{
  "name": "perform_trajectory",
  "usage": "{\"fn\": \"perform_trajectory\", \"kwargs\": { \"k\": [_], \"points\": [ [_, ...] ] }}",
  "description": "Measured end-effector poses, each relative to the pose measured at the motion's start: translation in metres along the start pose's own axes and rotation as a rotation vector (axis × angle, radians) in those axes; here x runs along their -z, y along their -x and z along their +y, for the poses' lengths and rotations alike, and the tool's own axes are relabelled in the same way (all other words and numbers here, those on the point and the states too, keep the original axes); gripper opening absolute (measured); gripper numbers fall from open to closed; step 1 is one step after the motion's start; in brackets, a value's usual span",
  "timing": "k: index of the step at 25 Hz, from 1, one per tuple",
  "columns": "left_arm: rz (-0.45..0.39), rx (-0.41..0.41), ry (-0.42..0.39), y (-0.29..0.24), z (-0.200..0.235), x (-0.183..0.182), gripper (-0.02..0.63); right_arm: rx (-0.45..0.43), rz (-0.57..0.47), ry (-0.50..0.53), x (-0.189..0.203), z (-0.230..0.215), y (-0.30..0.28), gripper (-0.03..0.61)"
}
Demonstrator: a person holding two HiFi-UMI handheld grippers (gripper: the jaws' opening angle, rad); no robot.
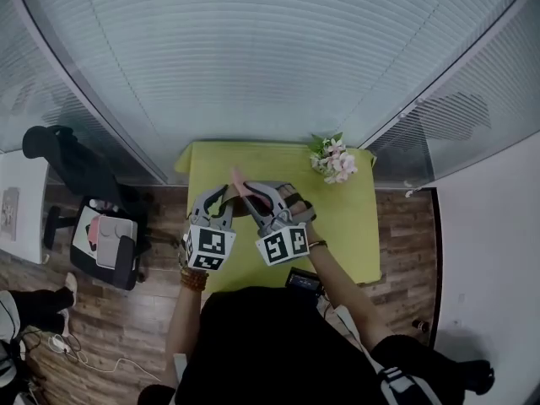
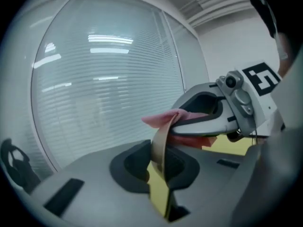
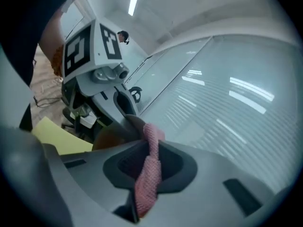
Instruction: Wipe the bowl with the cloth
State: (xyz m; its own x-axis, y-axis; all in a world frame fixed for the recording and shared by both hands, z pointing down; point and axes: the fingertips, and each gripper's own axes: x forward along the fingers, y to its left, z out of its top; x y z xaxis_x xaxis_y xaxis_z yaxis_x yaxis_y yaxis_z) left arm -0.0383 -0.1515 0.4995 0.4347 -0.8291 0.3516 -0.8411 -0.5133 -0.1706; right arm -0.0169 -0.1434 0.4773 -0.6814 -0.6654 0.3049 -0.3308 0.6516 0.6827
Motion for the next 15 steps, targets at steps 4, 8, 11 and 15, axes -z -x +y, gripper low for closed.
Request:
{"fn": "perform_trajectory", "kwargs": {
  "k": [4,8,11,15],
  "points": [
    [-0.041,-0.129,-0.225,0.015,0.002,-0.039,0.028,0.134,0.008,0.043,-0.016,-0.022,0.008,0.041],
    [-0.097,-0.157,-0.300,0.027,0.000,-0.048,0.028,0.147,-0.004,-0.054,-0.024,-0.024,0.013,0.035],
    [-0.119,-0.137,-0.284,0.034,0.001,-0.049,0.028,0.098,-0.024,-0.168,-0.029,-0.023,0.015,0.031],
    [-0.185,-0.104,-0.114,0.042,0.005,-0.060,0.033,0.093,-0.058,-0.287,-0.035,-0.030,0.020,0.028]
  ]
}}
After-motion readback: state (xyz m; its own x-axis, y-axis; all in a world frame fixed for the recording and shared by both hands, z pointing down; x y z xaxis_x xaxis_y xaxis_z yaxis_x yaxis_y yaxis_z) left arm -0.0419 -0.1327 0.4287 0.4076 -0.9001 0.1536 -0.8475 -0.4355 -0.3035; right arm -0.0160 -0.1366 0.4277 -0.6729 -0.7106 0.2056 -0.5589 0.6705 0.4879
